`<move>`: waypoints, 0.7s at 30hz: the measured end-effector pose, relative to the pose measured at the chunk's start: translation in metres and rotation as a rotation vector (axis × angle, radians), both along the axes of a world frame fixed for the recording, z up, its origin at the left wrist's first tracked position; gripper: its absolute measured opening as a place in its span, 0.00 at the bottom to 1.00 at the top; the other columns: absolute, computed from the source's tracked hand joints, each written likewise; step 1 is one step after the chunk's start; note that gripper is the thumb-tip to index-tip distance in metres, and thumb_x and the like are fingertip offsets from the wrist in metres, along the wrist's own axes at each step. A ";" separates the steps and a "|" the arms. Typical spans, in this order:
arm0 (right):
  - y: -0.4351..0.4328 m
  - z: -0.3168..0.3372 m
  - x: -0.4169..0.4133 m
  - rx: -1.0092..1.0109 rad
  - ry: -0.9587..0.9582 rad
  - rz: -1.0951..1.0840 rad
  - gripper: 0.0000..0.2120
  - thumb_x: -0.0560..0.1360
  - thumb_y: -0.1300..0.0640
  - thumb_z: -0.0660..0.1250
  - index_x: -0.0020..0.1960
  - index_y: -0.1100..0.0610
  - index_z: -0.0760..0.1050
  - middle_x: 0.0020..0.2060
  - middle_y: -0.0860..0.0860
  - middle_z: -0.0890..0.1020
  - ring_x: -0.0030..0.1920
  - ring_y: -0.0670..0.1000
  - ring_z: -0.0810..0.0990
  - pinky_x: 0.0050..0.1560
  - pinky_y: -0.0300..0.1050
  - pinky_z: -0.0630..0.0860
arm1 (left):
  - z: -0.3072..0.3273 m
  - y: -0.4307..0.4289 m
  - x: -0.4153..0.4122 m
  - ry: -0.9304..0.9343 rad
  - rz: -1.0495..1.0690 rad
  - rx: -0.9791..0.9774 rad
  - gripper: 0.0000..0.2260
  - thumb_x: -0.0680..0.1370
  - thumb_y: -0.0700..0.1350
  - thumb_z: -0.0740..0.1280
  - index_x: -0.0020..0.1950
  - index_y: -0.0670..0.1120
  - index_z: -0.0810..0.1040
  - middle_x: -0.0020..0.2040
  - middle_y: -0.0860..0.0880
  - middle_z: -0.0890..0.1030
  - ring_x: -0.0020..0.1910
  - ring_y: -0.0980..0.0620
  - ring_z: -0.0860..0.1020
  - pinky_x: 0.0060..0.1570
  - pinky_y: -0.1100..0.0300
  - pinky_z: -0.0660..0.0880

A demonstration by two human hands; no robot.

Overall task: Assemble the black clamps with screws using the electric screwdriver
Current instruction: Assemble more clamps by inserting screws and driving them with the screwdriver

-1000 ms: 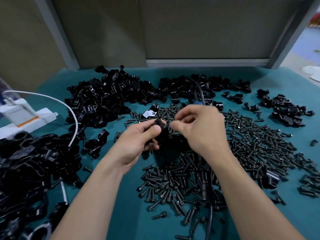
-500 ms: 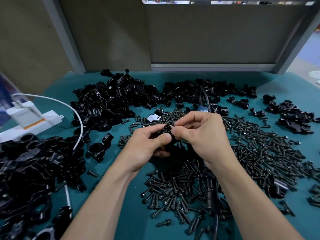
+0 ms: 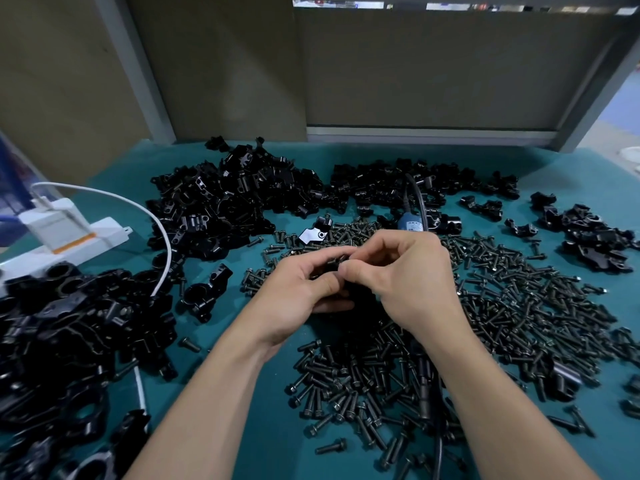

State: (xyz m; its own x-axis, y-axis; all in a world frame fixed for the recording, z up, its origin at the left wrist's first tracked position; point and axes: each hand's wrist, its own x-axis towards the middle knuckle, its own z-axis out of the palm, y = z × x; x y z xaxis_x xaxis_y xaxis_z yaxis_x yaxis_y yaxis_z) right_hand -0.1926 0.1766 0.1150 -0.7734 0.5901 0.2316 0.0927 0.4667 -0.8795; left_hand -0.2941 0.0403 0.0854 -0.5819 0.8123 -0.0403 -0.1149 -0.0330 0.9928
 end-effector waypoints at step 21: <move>-0.004 -0.005 -0.002 -0.110 0.099 0.193 0.17 0.73 0.58 0.79 0.56 0.39 0.86 0.50 0.37 0.87 0.54 0.40 0.85 0.60 0.44 0.82 | 0.000 0.006 0.005 -0.007 0.246 0.161 0.19 0.83 0.34 0.65 0.55 0.57 0.88 0.55 0.45 0.88 0.55 0.48 0.86 0.51 0.61 0.82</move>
